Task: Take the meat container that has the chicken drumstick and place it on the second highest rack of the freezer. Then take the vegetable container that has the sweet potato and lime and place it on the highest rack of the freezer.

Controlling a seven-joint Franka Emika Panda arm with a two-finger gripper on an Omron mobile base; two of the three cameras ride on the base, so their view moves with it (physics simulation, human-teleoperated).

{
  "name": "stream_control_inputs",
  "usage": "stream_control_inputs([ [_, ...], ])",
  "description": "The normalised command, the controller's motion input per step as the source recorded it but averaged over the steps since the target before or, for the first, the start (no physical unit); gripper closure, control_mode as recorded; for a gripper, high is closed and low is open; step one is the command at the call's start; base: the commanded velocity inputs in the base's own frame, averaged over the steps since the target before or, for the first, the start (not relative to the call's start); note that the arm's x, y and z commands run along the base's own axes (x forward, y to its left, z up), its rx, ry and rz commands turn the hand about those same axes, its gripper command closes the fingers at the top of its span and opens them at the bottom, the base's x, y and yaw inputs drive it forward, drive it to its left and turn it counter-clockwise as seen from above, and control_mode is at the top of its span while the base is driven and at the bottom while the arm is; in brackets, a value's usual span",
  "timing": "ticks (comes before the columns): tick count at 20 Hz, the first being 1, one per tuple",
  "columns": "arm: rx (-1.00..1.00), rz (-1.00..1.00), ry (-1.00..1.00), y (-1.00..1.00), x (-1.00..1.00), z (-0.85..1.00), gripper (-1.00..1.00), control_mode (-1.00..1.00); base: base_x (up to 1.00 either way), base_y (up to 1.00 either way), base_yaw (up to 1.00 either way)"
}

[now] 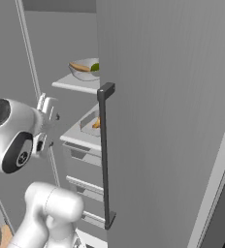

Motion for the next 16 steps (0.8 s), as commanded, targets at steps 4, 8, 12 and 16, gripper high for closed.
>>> stream_control_inputs([
  [4, 0.07, 0.00, -0.06, -0.18, -0.84, 0.41, -1.00, -1.00, 0.00, 0.00, 0.00],
  [8, 0.17, 0.05, 0.00, -0.27, -0.16, 0.05, -1.00, -1.00, 0.00, 0.00, 0.00],
  [12, 0.20, 0.10, -0.04, -0.18, 0.10, 0.00, -1.00, -1.00, 0.00, 0.00, 0.00],
  [16, 0.16, 0.08, -0.31, -0.04, -0.01, 0.00, -1.00, -1.00, 0.00, 0.00, 0.00],
])
